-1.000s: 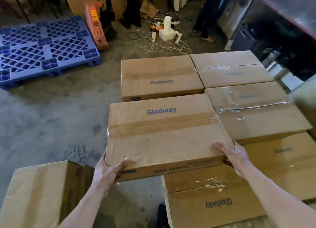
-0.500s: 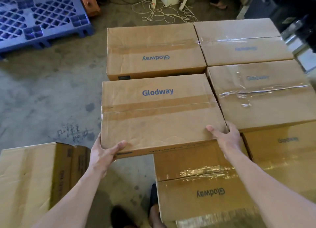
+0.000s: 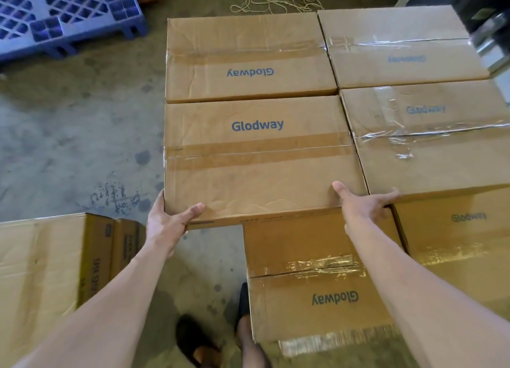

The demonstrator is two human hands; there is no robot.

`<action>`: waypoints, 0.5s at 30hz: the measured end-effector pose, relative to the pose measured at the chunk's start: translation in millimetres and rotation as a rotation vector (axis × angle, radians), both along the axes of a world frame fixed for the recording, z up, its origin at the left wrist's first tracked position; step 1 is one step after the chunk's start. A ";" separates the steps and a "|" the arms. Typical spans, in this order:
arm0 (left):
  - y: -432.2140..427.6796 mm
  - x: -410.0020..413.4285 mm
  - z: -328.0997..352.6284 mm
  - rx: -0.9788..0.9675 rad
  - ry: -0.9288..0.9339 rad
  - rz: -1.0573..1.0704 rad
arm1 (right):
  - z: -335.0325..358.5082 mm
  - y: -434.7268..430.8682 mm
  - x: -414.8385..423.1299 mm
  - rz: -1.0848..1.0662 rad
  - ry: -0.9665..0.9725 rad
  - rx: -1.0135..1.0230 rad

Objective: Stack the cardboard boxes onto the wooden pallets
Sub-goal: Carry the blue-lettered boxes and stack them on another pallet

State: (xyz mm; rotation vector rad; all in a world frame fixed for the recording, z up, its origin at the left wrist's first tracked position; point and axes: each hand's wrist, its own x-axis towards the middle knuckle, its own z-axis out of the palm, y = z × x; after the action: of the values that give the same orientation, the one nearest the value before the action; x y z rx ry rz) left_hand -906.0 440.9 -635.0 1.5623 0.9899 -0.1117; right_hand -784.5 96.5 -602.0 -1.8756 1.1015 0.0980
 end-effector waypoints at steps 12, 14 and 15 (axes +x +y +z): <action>1.7 9.4 -10.6 0.008 0.000 -0.018 | -10.2 1.9 7.6 -0.006 -0.035 -0.014; 1.1 9.4 -9.7 0.027 0.014 -0.024 | -11.6 1.2 7.4 -0.002 -0.031 -0.019; 1.1 9.4 -9.4 0.036 0.026 -0.030 | -12.0 1.3 6.9 0.003 -0.031 -0.022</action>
State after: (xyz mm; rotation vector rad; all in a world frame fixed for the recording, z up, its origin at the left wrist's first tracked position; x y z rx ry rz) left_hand -896.5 442.0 -644.4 1.6122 0.9934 -0.1360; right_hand -777.7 97.7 -614.0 -1.8923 1.0824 0.0582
